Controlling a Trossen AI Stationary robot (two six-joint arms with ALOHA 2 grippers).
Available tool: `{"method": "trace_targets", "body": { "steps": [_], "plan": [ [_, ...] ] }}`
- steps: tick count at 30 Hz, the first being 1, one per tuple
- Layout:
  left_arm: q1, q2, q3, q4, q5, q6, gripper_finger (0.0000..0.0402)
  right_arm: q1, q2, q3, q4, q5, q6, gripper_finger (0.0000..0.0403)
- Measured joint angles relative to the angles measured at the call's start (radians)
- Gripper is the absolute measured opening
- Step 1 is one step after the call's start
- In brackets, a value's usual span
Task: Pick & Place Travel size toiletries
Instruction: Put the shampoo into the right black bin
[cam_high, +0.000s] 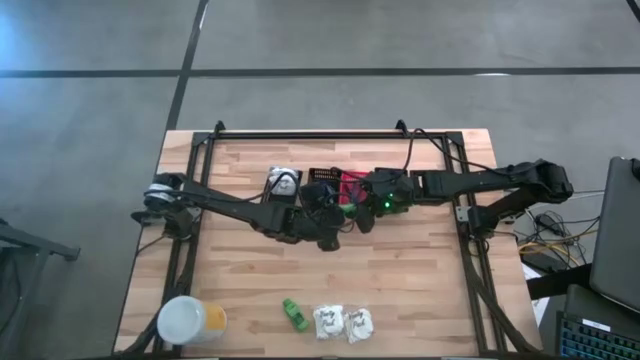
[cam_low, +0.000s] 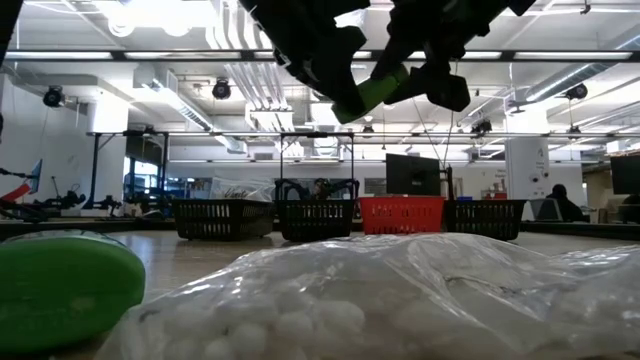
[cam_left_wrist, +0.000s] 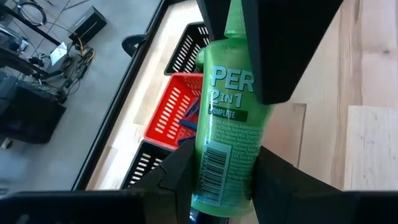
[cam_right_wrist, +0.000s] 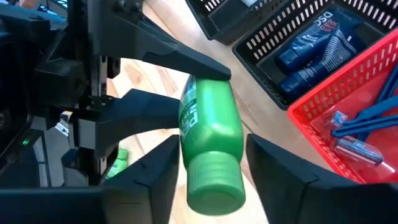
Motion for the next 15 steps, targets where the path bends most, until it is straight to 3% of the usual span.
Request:
{"method": "trace_targets", "body": {
  "steps": [8, 15],
  "plan": [
    [-0.002, 0.000, -0.003, 0.020, 0.002, 0.000, 0.0135, 0.001, 0.000, 0.000, 0.002, -0.002, -0.020, 0.0106],
    [-0.003, 0.000, -0.004, 0.019, 0.029, -0.058, 0.0190, 0.001, 0.000, 0.000, -0.016, -0.001, -0.082, 0.0099]
  ]
}}
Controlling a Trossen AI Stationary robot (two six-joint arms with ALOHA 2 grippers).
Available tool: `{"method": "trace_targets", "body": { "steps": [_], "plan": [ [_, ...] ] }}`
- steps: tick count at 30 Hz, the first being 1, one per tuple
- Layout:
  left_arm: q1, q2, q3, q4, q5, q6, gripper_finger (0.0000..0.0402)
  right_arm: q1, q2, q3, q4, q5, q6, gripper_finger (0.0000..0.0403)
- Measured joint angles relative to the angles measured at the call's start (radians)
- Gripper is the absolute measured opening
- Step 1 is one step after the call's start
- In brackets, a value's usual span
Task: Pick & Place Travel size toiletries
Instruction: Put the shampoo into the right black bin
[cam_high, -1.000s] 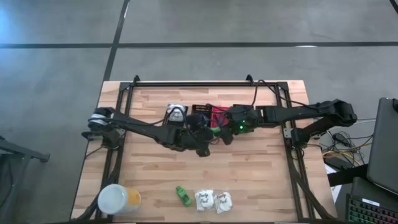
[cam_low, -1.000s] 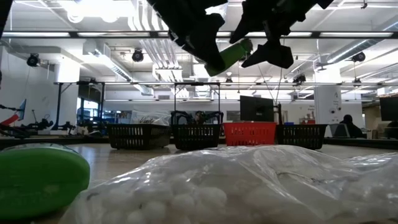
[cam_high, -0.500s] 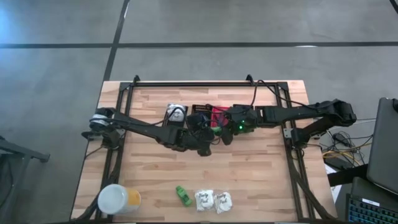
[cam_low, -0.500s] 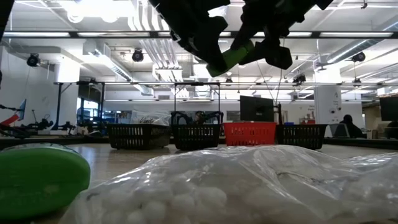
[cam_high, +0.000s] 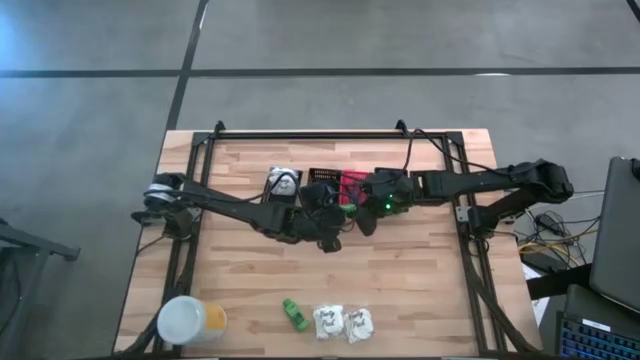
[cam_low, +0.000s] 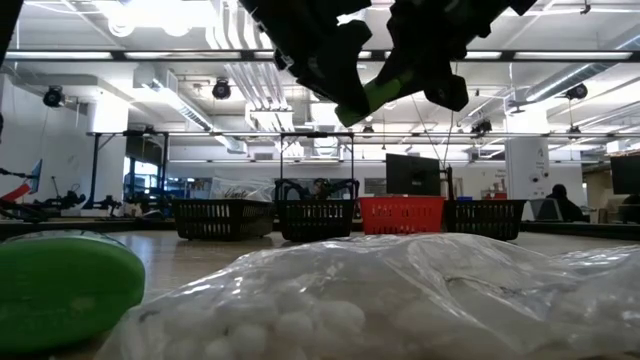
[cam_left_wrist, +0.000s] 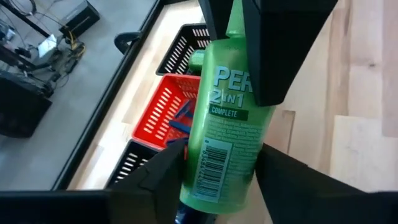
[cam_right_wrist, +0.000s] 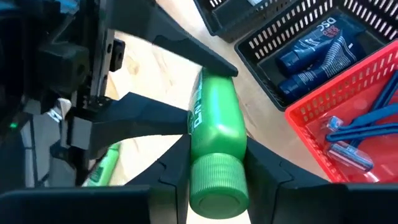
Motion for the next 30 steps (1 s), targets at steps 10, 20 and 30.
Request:
{"method": "trace_targets", "body": {
  "steps": [10, 20, 30],
  "plan": [
    [-0.012, -0.045, 0.002, -0.225, 0.041, -0.196, 0.0255, -0.057, -0.093, -0.002, -0.294, 0.102, -0.075, 0.0100],
    [-0.012, -0.055, -0.013, -0.440, 0.211, -0.383, 0.0250, -0.262, -0.206, -0.053, -0.619, 0.173, -0.178, 0.0100],
    [-0.054, -0.055, -0.018, -0.550, 0.370, -0.477, 0.0247, -0.412, -0.077, -0.071, -0.576, -0.097, -0.430, 0.0100]
  ]
}}
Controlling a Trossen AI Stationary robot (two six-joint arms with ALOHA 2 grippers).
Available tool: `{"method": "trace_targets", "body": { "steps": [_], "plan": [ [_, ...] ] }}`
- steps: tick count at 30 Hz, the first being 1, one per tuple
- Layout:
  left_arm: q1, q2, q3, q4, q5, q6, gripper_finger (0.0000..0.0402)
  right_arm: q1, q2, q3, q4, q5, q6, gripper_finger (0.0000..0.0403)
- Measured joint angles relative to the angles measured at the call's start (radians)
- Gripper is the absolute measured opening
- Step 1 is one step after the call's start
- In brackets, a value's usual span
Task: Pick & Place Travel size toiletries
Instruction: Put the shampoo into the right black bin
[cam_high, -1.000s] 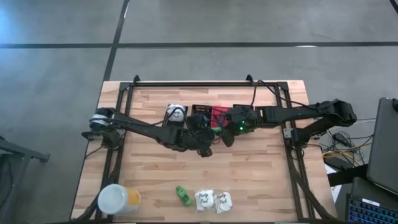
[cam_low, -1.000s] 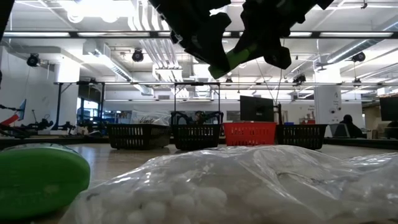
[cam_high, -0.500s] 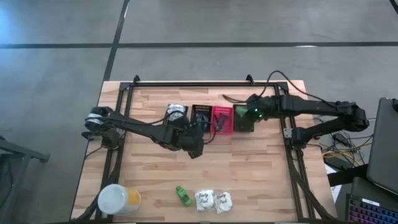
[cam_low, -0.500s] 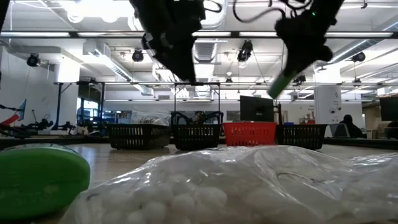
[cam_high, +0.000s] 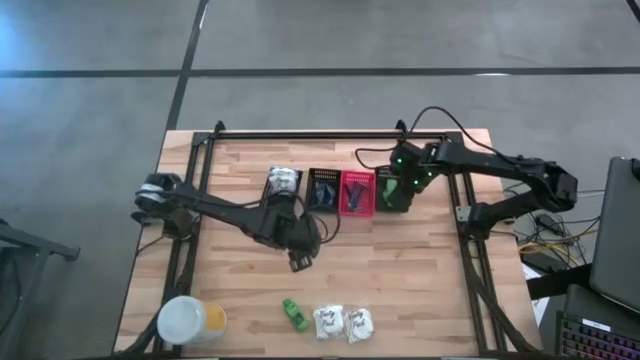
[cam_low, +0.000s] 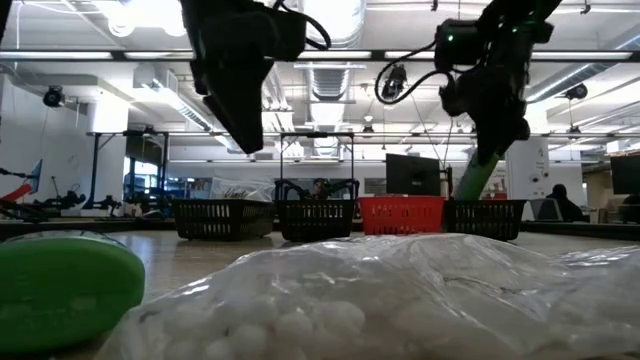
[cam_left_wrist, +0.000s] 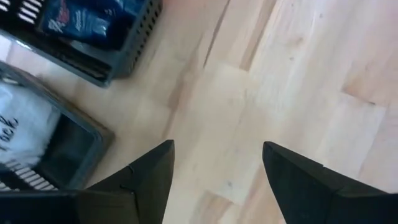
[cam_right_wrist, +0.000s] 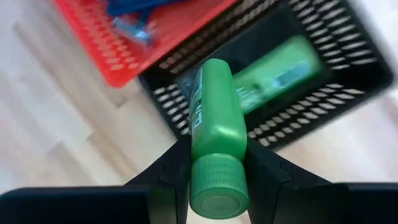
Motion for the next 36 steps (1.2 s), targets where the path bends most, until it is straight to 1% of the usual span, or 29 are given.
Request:
{"method": "trace_targets", "body": {
  "steps": [3, 8, 10, 13, 14, 17, 19, 21, 26, 27, 28, 30, 32, 34, 36],
  "plan": [
    [-0.027, 0.000, 0.000, -0.010, 0.003, -0.029, 0.0247, -0.024, 0.050, 0.006, -0.003, -0.063, -0.058, 0.0100],
    [-0.063, 0.000, 0.000, -0.012, 0.003, -0.070, 0.0246, -0.027, 0.130, 0.023, 0.010, -0.053, -0.119, 0.0104],
    [-0.076, 0.000, 0.000, -0.014, 0.003, -0.097, 0.0246, -0.026, 0.151, 0.037, 0.026, -0.034, -0.127, 0.0116],
    [-0.097, 0.000, 0.000, -0.024, 0.002, -0.139, 0.0246, -0.027, 0.174, 0.061, 0.050, -0.026, -0.165, 0.0143],
    [-0.105, 0.000, 0.000, -0.031, 0.002, -0.150, 0.0246, -0.027, 0.181, 0.069, 0.052, -0.005, -0.169, 0.0153],
    [-0.128, 0.000, 0.000, -0.064, 0.002, -0.184, 0.0246, -0.026, 0.193, 0.089, 0.052, 0.104, -0.176, 0.0183],
    [-0.142, 0.000, 0.000, -0.086, 0.002, -0.203, 0.0245, -0.028, 0.200, 0.099, 0.050, 0.123, -0.180, 0.0202],
    [-0.155, 0.000, 0.000, -0.107, 0.002, -0.223, 0.0246, -0.027, 0.204, 0.106, 0.050, 0.176, -0.175, 0.0219],
    [-0.186, 0.000, 0.000, -0.135, 0.002, -0.261, 0.0245, 0.000, 0.192, 0.110, 0.053, 0.470, -0.135, 0.0252],
    [-0.191, 0.000, 0.000, -0.138, 0.002, -0.266, 0.0245, 0.006, 0.187, 0.109, 0.052, 0.509, -0.131, 0.0257],
    [-0.197, 0.000, 0.000, -0.141, 0.002, -0.272, 0.0245, 0.011, 0.180, 0.109, 0.053, 0.526, -0.131, 0.0262],
    [-0.211, 0.000, -0.001, -0.140, 0.007, -0.276, 0.0245, 0.022, 0.166, 0.109, 0.054, 0.512, -0.131, 0.0271],
    [-0.227, 0.000, -0.001, -0.140, 0.038, -0.262, 0.0245, 0.031, 0.158, 0.108, 0.054, 0.466, -0.126, 0.0278],
    [-0.248, 0.001, -0.001, -0.135, 0.086, -0.214, 0.0245, 0.040, 0.150, 0.105, 0.055, 0.430, -0.108, 0.0285],
    [-0.274, 0.002, -0.008, -0.094, 0.127, -0.129, 0.0245, 0.053, 0.149, 0.103, 0.058, 0.407, -0.096, 0.0290]
  ]
}}
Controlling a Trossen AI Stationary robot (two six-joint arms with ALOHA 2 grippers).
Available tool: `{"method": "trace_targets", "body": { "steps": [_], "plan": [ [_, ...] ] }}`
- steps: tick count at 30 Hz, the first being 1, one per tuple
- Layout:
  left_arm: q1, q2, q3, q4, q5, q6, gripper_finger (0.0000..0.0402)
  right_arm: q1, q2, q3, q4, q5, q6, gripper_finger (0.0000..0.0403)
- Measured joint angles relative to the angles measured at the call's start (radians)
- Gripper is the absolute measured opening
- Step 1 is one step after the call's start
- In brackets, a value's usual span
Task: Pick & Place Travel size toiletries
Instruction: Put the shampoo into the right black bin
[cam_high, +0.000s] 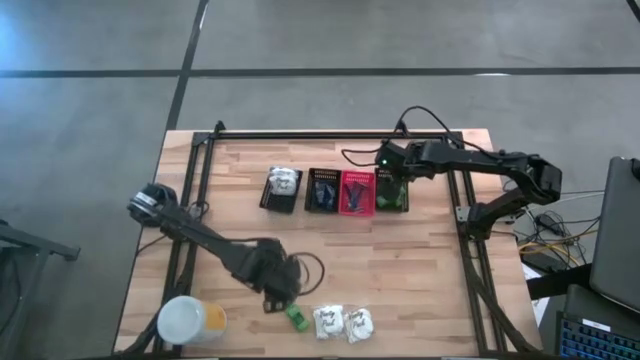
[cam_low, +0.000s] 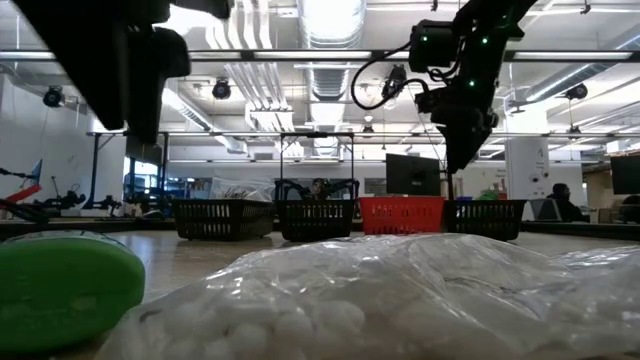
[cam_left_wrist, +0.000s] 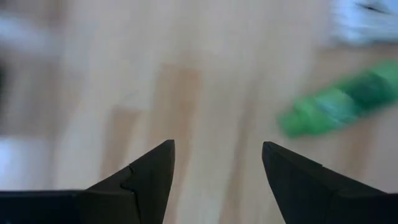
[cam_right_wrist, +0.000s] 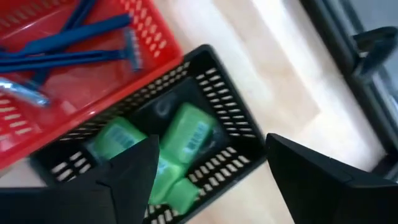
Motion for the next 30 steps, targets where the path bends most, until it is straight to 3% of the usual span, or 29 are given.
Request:
{"method": "trace_targets", "body": {
  "steps": [5, 9, 13, 18, 30],
  "plan": [
    [-0.071, 0.001, -0.071, 0.282, 0.055, 0.288, 0.0245, 0.043, 0.001, -0.016, -0.001, -0.031, 0.029, 0.0300],
    [-0.085, 0.012, -0.121, 0.424, 0.054, 0.330, 0.0245, 0.081, 0.001, -0.023, -0.008, -0.031, 0.068, 0.0301],
    [-0.083, 0.032, -0.125, 0.434, 0.053, 0.395, 0.0245, 0.113, 0.001, -0.026, -0.008, -0.031, 0.098, 0.0290],
    [-0.089, 0.065, -0.125, 0.434, 0.124, 0.512, 0.0246, 0.135, 0.001, -0.027, -0.008, -0.031, 0.120, 0.0274],
    [-0.092, 0.071, -0.177, 0.534, 0.101, 0.645, 0.0246, 0.140, 0.001, -0.028, -0.009, -0.031, 0.175, 0.0245]
  ]
}}
